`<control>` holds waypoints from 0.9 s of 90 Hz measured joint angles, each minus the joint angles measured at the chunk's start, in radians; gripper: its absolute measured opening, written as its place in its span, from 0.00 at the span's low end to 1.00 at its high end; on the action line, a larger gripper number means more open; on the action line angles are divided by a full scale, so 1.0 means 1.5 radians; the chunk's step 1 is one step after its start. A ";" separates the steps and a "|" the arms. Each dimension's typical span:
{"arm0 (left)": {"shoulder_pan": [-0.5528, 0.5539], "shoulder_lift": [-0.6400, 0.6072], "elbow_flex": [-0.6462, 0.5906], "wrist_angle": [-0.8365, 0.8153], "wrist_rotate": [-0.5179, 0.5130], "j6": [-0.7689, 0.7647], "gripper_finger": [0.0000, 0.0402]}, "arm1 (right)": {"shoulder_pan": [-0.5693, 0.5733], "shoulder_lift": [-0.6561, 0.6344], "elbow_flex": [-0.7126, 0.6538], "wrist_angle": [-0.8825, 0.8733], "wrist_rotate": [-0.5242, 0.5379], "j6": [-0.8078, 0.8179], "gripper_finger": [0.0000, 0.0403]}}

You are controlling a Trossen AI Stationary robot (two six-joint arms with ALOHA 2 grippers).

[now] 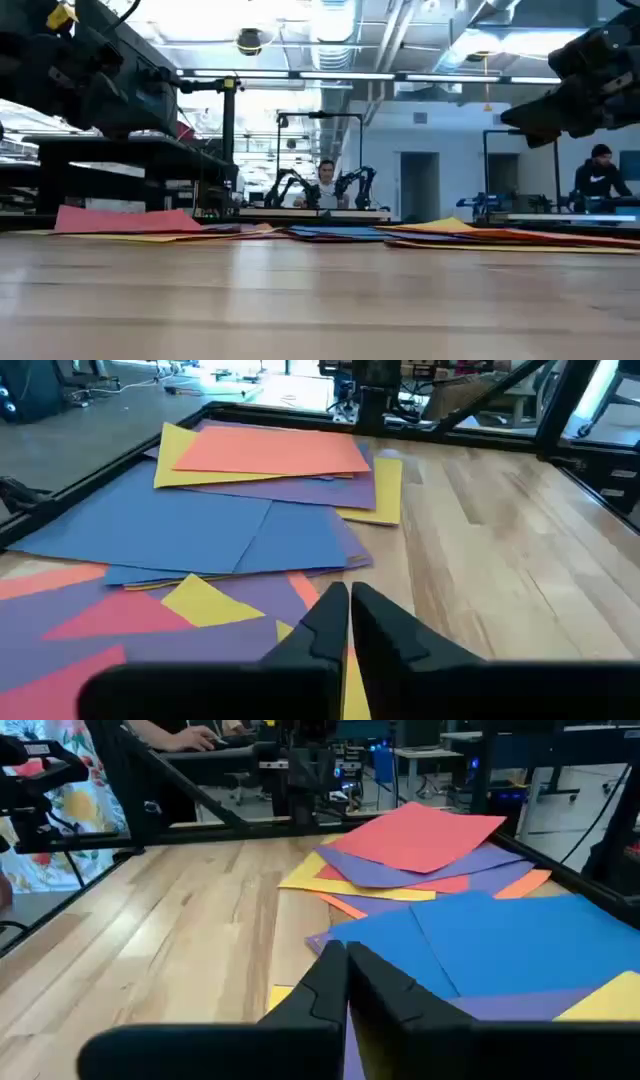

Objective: Organize paper

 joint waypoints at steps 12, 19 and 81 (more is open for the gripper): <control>0.000 0.000 0.000 0.000 0.000 0.000 0.00 | 0.000 0.000 0.000 0.000 0.000 0.000 0.00; 0.000 0.000 0.000 0.000 0.000 0.000 0.00 | 0.000 0.000 0.000 0.000 0.000 0.000 0.00; 0.000 0.000 0.000 0.011 0.000 0.002 0.00 | -0.003 0.000 0.000 0.001 0.002 -0.009 0.00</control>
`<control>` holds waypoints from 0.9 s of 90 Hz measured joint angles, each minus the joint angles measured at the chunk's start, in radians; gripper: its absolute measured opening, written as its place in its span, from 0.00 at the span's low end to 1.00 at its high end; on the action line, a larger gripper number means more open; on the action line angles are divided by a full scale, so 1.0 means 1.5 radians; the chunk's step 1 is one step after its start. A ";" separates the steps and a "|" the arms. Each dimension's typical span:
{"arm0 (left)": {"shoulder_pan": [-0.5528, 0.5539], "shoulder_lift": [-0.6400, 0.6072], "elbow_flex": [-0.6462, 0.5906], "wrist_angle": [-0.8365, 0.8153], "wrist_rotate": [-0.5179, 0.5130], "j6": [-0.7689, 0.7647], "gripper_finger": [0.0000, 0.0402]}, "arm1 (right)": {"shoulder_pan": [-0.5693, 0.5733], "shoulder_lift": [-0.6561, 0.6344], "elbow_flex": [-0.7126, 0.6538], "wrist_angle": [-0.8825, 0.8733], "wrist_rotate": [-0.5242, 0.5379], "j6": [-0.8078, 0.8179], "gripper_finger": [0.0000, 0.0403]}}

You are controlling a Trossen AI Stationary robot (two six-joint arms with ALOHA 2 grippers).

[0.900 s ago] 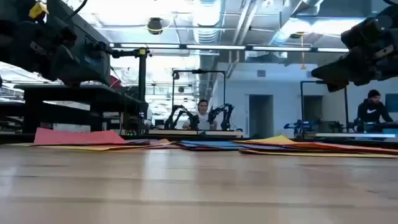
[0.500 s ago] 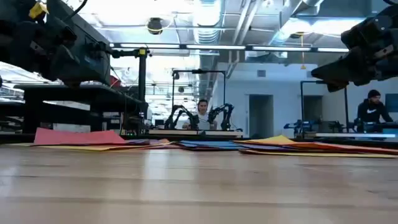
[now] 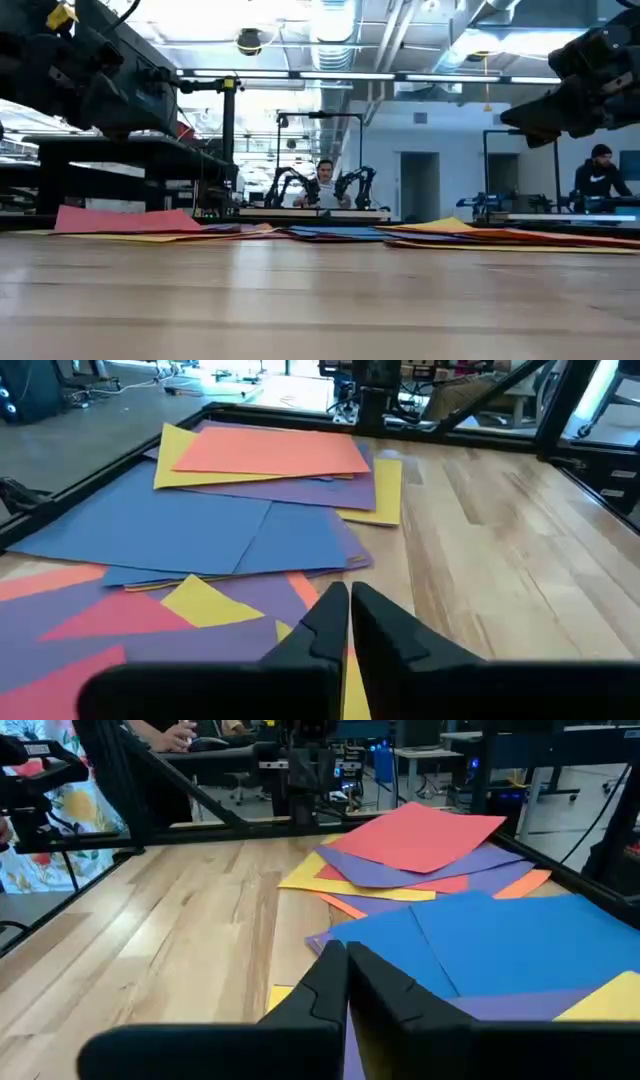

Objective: Organize paper

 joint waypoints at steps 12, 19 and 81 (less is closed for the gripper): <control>0.000 0.000 -0.002 0.021 0.000 -0.001 0.00 | -0.009 0.000 0.000 0.020 0.012 -0.057 0.00; 0.000 0.000 -0.004 0.033 0.000 -0.011 0.00 | -0.012 0.000 0.000 0.044 0.012 -0.036 0.00; 0.047 0.024 0.000 0.026 -0.158 -0.075 0.00 | -0.180 0.732 0.463 0.173 0.008 0.006 0.00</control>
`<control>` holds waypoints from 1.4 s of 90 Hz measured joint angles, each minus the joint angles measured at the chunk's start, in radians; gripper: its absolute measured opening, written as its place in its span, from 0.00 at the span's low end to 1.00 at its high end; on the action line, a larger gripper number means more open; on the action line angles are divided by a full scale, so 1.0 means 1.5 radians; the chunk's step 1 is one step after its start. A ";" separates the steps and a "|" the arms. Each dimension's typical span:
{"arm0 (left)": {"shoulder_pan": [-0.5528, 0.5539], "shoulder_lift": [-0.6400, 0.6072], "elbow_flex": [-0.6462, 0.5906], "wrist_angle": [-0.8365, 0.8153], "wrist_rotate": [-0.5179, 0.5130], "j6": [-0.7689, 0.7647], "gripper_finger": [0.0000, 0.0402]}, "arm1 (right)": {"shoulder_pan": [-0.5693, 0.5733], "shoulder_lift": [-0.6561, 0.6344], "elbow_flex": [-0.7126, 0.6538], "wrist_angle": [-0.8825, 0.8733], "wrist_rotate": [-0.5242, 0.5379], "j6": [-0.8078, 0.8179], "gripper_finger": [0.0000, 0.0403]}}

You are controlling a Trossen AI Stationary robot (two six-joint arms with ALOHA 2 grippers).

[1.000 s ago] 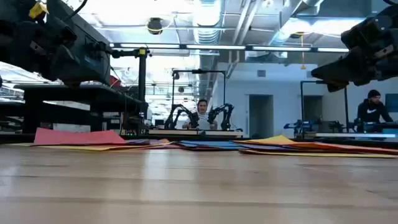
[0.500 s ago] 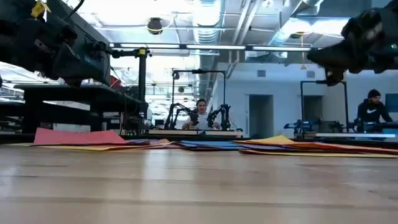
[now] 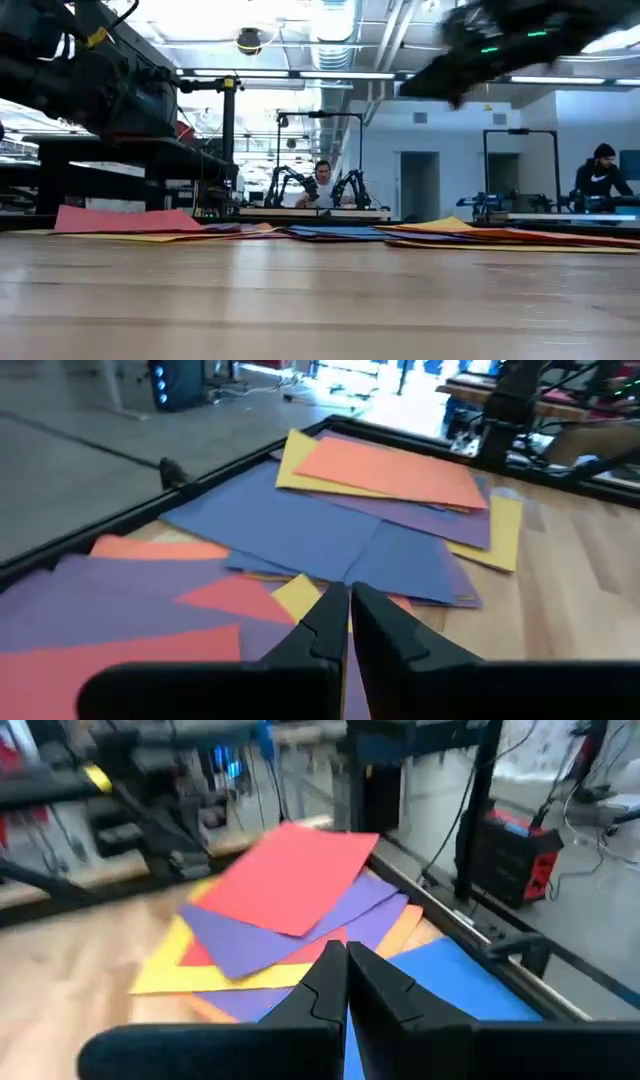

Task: Organize paper
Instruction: Put the orange paper to the bottom right of the table

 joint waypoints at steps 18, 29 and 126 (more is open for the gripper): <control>0.003 0.005 0.004 -0.030 -0.006 -0.020 0.00 | -0.015 0.257 0.230 -0.084 -0.043 -0.067 0.00; 0.007 0.039 0.003 -0.033 -0.062 -0.034 0.00 | -0.014 0.329 0.312 -0.187 -0.046 -0.096 0.00; 0.217 0.892 0.355 0.014 0.074 0.144 0.29 | -0.081 0.169 0.323 -0.397 -0.046 -0.201 0.00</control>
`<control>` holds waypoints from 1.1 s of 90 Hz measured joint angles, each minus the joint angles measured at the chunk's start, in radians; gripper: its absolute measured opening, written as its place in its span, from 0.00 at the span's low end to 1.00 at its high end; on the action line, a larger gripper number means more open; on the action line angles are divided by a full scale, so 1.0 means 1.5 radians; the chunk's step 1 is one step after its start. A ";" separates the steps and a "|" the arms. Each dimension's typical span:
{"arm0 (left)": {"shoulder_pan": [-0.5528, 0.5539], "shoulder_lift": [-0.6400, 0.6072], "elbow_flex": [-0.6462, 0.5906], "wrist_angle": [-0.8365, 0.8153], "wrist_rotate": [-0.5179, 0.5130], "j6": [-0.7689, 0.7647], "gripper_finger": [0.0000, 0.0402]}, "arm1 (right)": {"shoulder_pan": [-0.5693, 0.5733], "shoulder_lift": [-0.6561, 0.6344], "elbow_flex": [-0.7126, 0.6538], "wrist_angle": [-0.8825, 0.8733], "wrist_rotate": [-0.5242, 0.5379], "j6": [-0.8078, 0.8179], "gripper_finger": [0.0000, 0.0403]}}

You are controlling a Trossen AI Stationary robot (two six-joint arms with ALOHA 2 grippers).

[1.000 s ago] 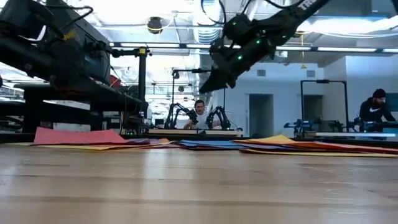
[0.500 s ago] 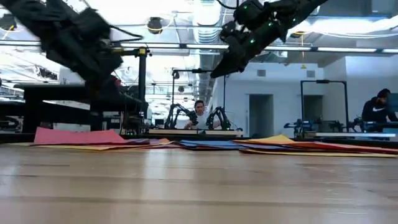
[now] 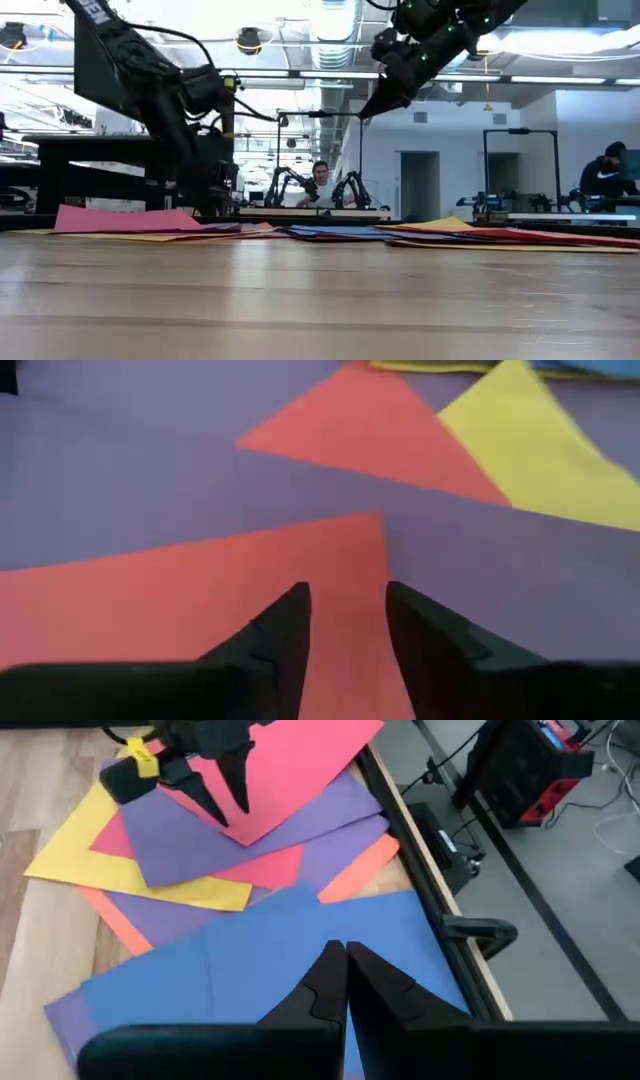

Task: Organize paper
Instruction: Put the orange paper to the bottom right of the table

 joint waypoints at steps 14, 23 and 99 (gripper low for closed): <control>-0.001 0.035 0.001 0.015 0.021 -0.004 0.30 | -0.008 0.000 0.000 -0.004 0.001 0.000 0.00; -0.001 0.025 0.001 0.014 0.021 -0.010 0.30 | -0.009 0.000 0.000 -0.008 0.001 -0.002 0.00; -0.001 -0.061 0.001 -0.007 0.022 0.007 0.29 | -0.011 0.001 0.000 -0.004 0.001 0.018 0.00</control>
